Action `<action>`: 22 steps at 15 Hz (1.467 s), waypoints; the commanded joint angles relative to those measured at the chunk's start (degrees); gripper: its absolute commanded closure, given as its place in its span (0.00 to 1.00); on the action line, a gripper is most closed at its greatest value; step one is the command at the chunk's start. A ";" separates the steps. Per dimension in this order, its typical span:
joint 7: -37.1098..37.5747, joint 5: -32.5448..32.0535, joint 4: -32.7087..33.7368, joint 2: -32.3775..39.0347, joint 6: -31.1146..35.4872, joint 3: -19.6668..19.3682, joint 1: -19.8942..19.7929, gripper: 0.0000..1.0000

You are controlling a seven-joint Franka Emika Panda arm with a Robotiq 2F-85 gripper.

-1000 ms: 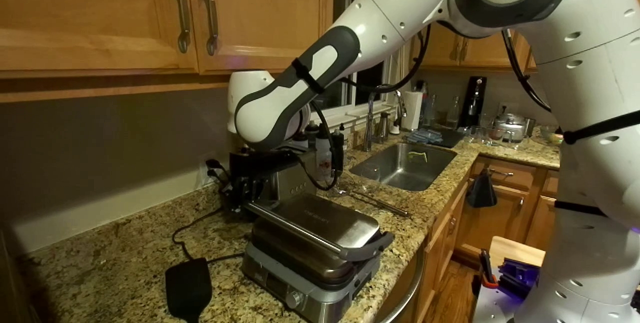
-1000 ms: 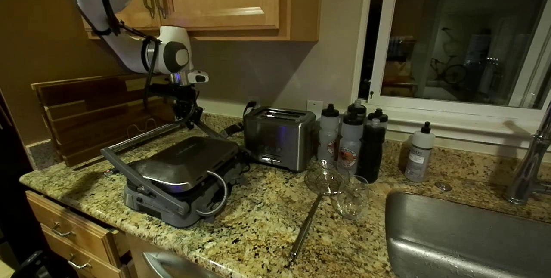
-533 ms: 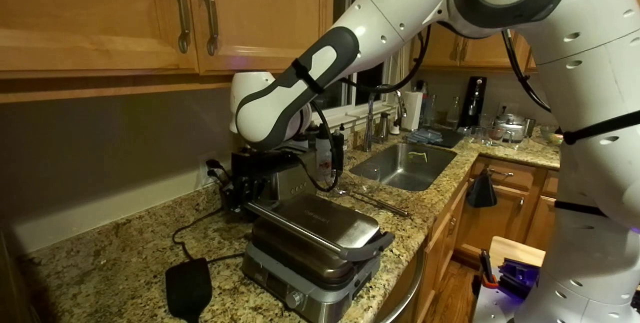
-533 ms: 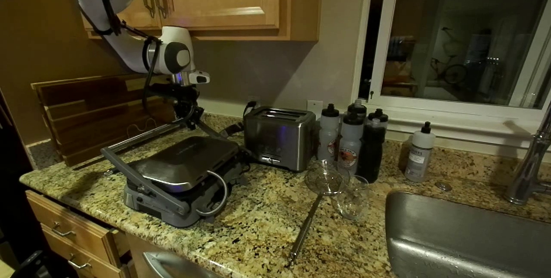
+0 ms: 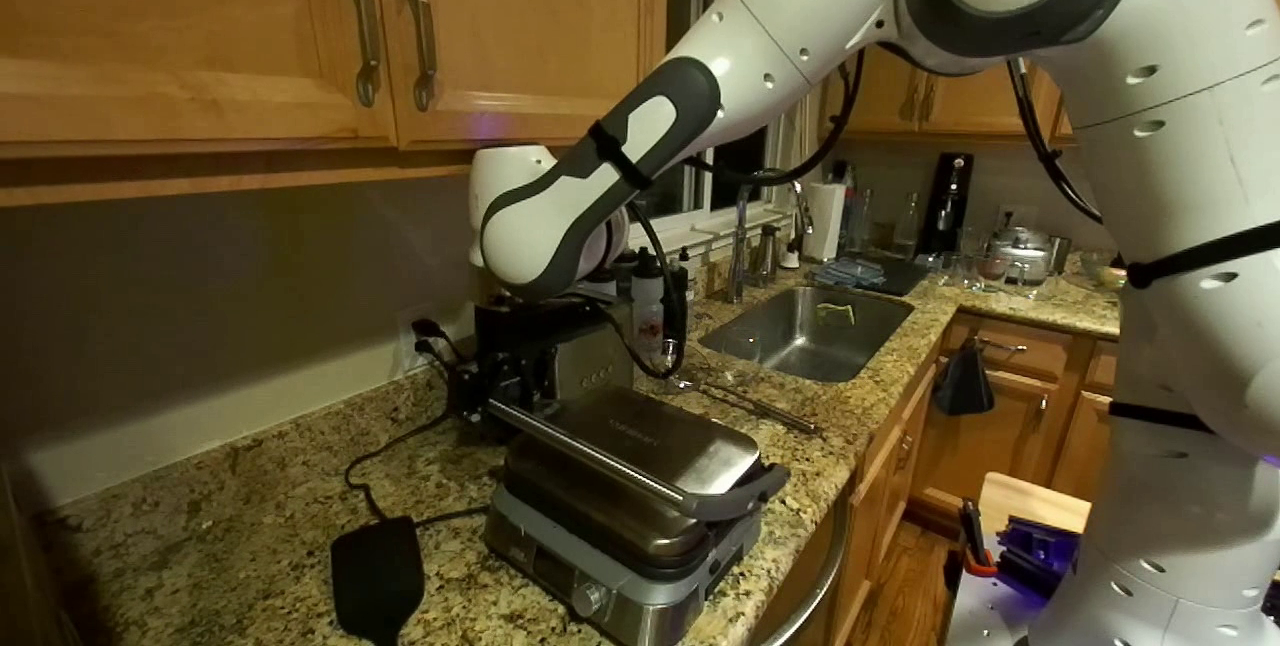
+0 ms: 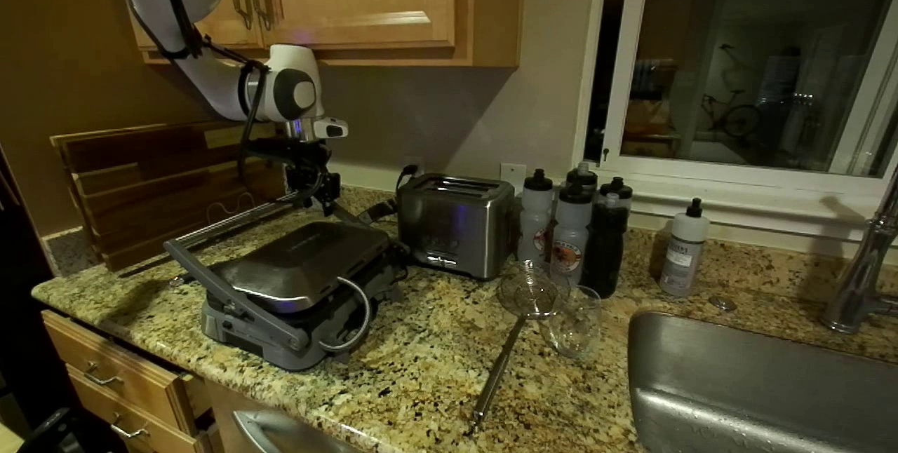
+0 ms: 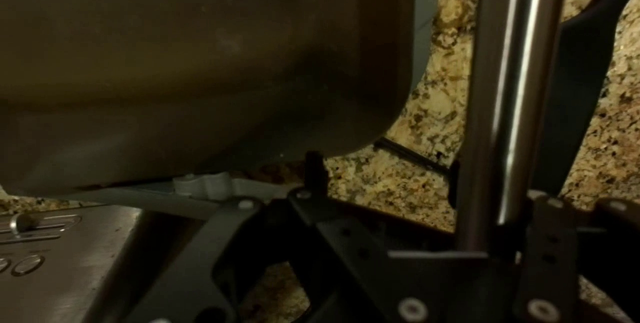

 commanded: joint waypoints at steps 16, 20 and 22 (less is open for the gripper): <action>-10.32 -3.29 -2.57 -8.13 -3.32 1.63 0.61 0.00; -9.08 -3.15 -1.49 -11.84 -5.96 3.27 0.81 0.00; -8.15 -3.79 -1.21 -14.03 -8.78 3.47 0.84 0.00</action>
